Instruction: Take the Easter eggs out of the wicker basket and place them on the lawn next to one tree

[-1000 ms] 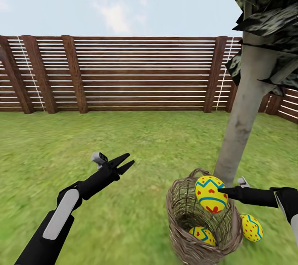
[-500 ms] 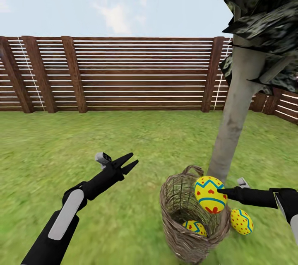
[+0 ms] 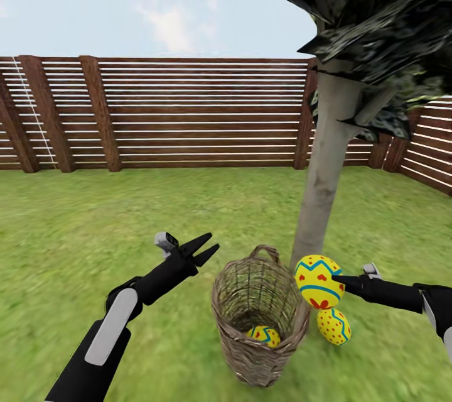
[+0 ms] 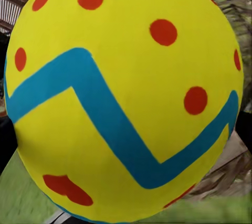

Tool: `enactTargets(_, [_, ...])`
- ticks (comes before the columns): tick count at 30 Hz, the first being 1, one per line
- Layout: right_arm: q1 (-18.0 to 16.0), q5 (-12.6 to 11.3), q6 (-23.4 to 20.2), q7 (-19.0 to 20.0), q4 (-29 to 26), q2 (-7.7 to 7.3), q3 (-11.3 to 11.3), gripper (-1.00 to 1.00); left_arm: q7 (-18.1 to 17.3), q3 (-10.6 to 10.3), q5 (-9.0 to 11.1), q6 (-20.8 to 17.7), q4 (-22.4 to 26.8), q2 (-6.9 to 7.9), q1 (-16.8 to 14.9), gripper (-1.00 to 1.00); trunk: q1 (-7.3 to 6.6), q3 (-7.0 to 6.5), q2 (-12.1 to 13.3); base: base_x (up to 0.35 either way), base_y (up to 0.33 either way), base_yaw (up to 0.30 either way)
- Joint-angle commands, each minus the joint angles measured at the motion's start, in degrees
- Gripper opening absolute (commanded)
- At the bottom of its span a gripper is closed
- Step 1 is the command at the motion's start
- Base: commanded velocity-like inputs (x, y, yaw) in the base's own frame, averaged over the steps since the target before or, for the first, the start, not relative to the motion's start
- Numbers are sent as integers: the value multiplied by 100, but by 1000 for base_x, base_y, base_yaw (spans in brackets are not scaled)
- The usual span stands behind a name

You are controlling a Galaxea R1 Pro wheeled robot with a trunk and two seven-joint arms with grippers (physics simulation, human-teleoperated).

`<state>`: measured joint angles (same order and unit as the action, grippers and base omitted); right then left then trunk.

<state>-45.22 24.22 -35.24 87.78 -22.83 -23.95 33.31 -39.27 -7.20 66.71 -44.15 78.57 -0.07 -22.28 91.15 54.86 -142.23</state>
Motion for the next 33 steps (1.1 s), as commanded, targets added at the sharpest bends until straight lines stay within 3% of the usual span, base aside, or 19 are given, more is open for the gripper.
enactTargets(1, [-4, 59, -62, -3, -3, 5, 44, -100, 6, 0, 26, -34, -3, -19, -4, 100, -1, 6, -2, 0, -335, -4])
enactTargets(7, [-4, 66, -62, -15, -3, 12, 44, -100, 15, -221, 10, -24, -9, -48, -4, 100, -1, 6, -2, 0, -335, -1])
enactTargets(33, [6, 66, -55, -68, 6, 31, 35, -100, 200, -237, 9, -15, -16, -134, -4, 100, -1, 6, -2, 0, -337, 3])
